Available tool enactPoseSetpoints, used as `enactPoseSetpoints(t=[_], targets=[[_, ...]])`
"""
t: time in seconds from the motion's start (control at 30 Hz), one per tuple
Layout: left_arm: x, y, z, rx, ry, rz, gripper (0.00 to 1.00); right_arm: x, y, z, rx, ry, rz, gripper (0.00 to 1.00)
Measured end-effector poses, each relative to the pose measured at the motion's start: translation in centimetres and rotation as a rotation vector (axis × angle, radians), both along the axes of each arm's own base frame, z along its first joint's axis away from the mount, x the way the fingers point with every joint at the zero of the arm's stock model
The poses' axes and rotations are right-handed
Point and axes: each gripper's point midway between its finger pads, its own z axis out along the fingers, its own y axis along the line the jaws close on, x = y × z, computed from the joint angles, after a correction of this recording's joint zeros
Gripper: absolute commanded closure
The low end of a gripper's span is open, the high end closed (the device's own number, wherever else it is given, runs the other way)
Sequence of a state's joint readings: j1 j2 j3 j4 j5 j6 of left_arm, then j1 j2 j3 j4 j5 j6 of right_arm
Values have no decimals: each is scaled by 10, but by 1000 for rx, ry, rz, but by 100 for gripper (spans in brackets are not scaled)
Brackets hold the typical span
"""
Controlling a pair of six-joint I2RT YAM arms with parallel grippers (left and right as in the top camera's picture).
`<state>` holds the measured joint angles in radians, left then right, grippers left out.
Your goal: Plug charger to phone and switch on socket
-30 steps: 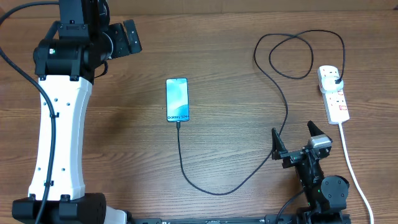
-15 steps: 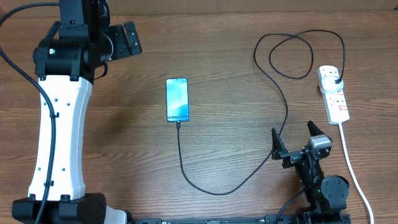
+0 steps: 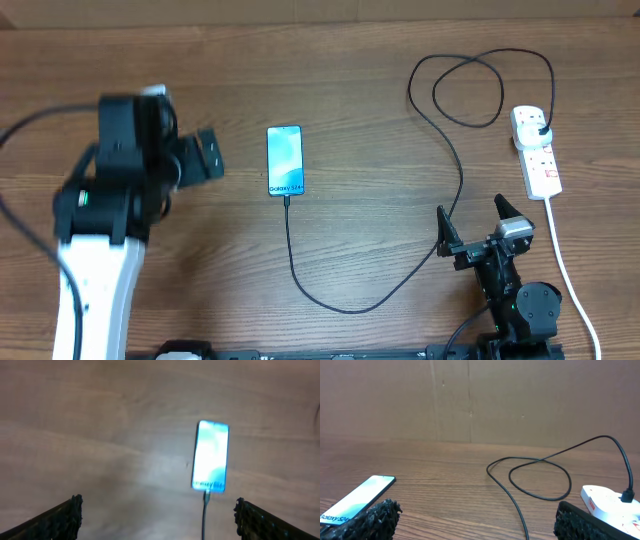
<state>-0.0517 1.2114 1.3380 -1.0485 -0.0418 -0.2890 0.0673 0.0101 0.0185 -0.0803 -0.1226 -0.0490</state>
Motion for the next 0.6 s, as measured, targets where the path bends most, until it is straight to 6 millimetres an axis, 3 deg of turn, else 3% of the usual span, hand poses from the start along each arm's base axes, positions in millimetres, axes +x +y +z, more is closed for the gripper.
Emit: enactPoseSetpoints(t=[0.07, 0.13, 0.2, 0.37, 0.47, 0.6], targets=[[-23, 4, -5, 10, -37, 9, 0, 0, 0, 0, 0, 2, -1, 0], [-62, 8, -16, 17, -65, 16, 0, 0, 0, 0, 0, 1, 0, 0], [-82, 9, -18, 17, -128, 20, 0, 0, 0, 0, 0, 2, 0, 0], [-115, 10, -28, 3, -296, 18, 0, 0, 0, 0, 0, 2, 0, 0], [-128, 10, -19, -5, -373, 15, 1, 0, 0, 0, 0, 1, 0, 0], [-130, 9, -18, 70, -384, -64, 0, 0, 0, 0, 0, 1, 0, 0]])
